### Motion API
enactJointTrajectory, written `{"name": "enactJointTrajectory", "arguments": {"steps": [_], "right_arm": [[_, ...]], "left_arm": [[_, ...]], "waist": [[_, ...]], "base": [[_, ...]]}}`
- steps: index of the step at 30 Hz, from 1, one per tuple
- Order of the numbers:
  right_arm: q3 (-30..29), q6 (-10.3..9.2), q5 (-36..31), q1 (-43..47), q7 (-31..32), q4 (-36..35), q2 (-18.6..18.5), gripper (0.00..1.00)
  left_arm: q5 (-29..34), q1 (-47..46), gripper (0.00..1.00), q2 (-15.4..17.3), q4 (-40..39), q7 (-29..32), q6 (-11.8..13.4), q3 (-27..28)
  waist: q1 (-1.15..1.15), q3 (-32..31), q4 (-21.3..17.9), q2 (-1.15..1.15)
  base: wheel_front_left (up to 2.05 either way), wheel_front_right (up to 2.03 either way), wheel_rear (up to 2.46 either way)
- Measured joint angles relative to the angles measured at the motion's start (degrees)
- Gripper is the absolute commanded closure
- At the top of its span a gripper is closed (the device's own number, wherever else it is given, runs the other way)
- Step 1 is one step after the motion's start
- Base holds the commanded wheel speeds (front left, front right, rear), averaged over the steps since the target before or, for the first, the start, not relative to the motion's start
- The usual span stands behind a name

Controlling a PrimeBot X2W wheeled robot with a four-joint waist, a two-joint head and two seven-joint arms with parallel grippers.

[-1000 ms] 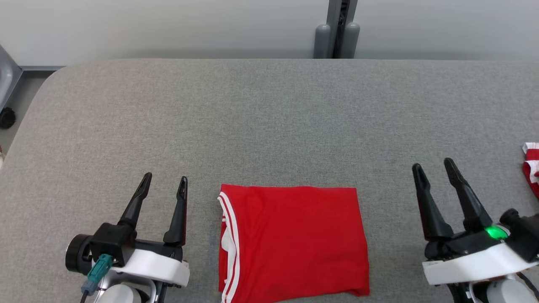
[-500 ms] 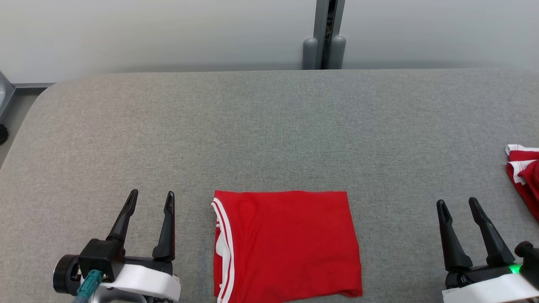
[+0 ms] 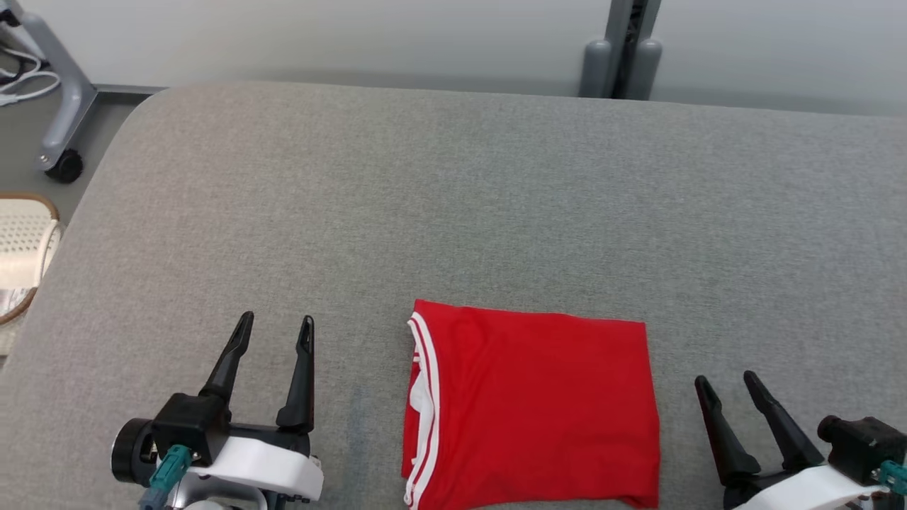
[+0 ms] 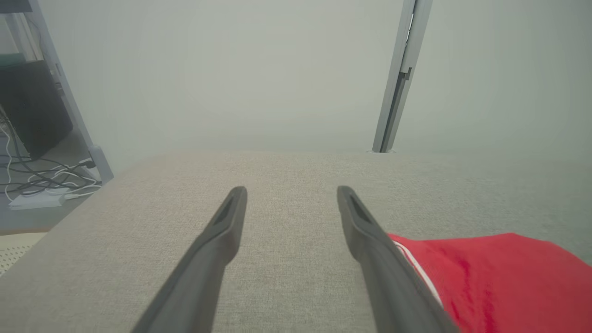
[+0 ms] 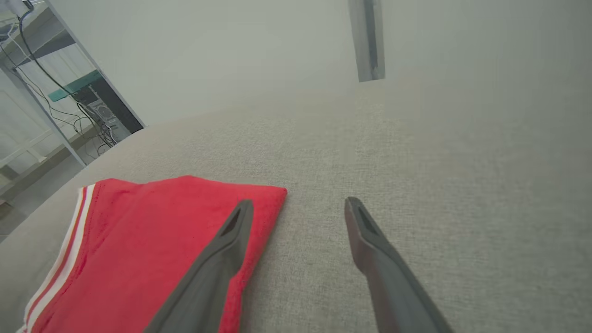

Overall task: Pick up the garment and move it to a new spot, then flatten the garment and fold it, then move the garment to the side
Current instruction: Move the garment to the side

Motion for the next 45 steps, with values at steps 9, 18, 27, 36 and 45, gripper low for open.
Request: {"name": "enactJointTrajectory", "arguments": {"steps": [9, 18, 27, 36, 45], "right_arm": [[7.42, 0.0, 6.05, -1.98, 4.37, 5.12, -1.55, 0.0], [8.94, 0.0, 12.59, -4.15, 13.15, 3.72, -3.54, 1.0], [6.72, 0.0, 12.57, -4.06, 22.95, -3.67, -4.65, 1.0], [-1.75, 0.0, 6.56, -0.07, 26.37, -12.23, -5.17, 1.0], [-9.21, 0.01, 1.82, 1.57, 25.2, -13.92, -4.15, 1.0]], "left_arm": [[-0.55, -2.87, 0.0, -1.88, 2.53, -1.59, -1.01, -1.9], [-0.93, -4.41, 0.0, -2.86, 4.24, -2.35, -1.29, -2.37], [-1.15, -4.75, 0.0, -3.16, 5.28, -2.6, -1.64, -2.2], [-0.99, -5.8, 0.0, -1.53, 4.17, -2.66, -2.03, -1.76], [0.6, -8.49, 0.0, 1.09, 1.22, -0.38, -2.49, -2.53]], "waist": [[0.0, 3.87, 5.52, 0.0], [0.0, 5.81, 6.99, 0.0], [0.0, 6.3, 5.28, 0.0], [0.0, 7.14, -1.4, 0.0], [0.0, 9.13, -12.22, 0.0]], "base": [[0.0, 0.0, 0.0], [0.0, 0.0, 0.0], [0.0, 0.0, 0.0], [0.0, 0.0, 0.0], [0.0, 0.0, 0.0]]}}
